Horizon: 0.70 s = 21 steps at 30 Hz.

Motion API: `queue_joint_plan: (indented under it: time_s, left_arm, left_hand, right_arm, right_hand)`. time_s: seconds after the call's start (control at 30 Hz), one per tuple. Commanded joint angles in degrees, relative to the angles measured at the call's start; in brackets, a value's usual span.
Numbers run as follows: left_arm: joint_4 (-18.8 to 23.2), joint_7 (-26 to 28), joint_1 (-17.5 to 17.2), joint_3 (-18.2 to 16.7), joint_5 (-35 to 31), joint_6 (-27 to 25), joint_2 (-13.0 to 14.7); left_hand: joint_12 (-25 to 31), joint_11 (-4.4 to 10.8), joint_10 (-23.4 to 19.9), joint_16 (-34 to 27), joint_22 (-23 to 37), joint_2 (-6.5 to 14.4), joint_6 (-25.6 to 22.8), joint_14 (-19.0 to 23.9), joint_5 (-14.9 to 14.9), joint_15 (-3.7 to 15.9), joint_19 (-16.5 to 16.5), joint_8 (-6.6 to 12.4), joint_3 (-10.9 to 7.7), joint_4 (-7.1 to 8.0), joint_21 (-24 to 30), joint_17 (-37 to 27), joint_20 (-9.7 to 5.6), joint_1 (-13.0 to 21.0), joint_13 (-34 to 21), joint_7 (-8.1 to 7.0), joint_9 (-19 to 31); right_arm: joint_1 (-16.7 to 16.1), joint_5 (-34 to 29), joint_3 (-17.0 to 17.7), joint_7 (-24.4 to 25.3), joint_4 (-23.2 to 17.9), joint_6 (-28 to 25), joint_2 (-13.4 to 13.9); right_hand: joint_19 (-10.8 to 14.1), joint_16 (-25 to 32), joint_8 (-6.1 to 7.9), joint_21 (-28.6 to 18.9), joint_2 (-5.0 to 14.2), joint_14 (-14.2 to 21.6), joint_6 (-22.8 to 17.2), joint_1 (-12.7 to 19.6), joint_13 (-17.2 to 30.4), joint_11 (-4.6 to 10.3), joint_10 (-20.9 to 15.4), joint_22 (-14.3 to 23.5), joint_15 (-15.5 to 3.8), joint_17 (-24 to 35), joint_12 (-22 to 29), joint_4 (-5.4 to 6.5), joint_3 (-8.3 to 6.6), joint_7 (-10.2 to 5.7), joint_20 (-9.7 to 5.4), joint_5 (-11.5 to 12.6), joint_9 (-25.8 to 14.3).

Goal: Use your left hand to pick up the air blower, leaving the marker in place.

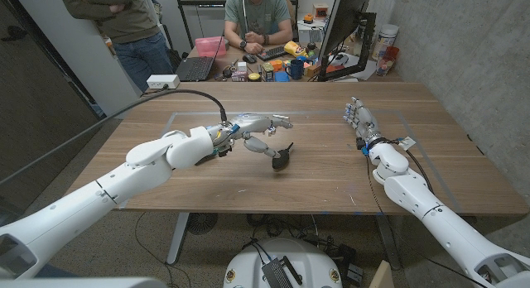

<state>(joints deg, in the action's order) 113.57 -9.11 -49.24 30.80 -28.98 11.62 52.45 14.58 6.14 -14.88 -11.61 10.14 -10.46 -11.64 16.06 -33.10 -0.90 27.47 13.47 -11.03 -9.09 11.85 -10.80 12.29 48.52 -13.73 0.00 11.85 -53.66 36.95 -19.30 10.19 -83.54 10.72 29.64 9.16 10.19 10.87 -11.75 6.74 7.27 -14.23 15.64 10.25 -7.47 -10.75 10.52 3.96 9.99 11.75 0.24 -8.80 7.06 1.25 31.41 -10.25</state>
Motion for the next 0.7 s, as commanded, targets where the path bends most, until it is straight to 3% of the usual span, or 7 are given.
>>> queue_joint_plan:
  time_s: [0.03,0.43,0.7]
  left_arm:
    - [-1.99,-0.98,2.12,2.43,-1.77,-0.52,-2.22]
    - [-3.27,-1.64,3.33,4.79,-2.24,-1.33,-4.36]
    - [-3.56,-2.89,2.48,5.44,-1.04,-3.04,-4.08]
  left_hand:
    - [-0.31,0.10,0.06,0.29,0.19,0.20,0.11,-0.11,-0.03,0.02,-0.13,-0.27,0.46,0.03,-0.06,-0.28,0.07,0.22,-0.25,0.05,0.12]
    - [-0.02,0.31,-0.66,0.03,0.22,0.37,-0.88,0.50,-0.08,0.29,-0.08,0.00,0.98,0.13,-0.14,-0.28,-0.01,0.30,-0.36,-0.03,0.13]
    - [-0.04,0.10,-0.62,0.07,0.23,0.43,-0.94,0.40,-0.10,0.10,-0.08,-0.03,1.16,0.15,-0.17,-0.28,0.00,0.39,-0.40,0.02,0.13]
  right_arm:
    - [0.28,0.75,0.20,-1.40,2.25,1.19,-0.27]
    - [-0.13,1.75,0.70,-2.43,3.48,1.89,-0.23]
    - [-0.48,1.96,0.90,-2.22,2.88,1.56,0.09]
  right_hand:
    - [0.14,0.21,0.30,-0.13,-0.07,0.54,-0.08,0.57,0.21,0.11,-0.24,0.28,0.22,0.20,0.07,-0.25,0.07,-0.27,0.22,0.55,-0.29]
    - [0.19,0.21,0.31,-0.16,-0.09,0.53,-0.16,0.59,0.21,0.11,-0.27,0.28,0.10,0.20,0.07,-0.29,0.11,-0.32,0.48,0.56,-0.30]
    - [0.23,0.18,0.29,-0.19,-0.06,0.45,-0.16,0.61,0.21,0.16,-0.25,0.28,0.07,0.20,0.06,-0.29,0.11,-0.38,0.55,0.56,-0.30]
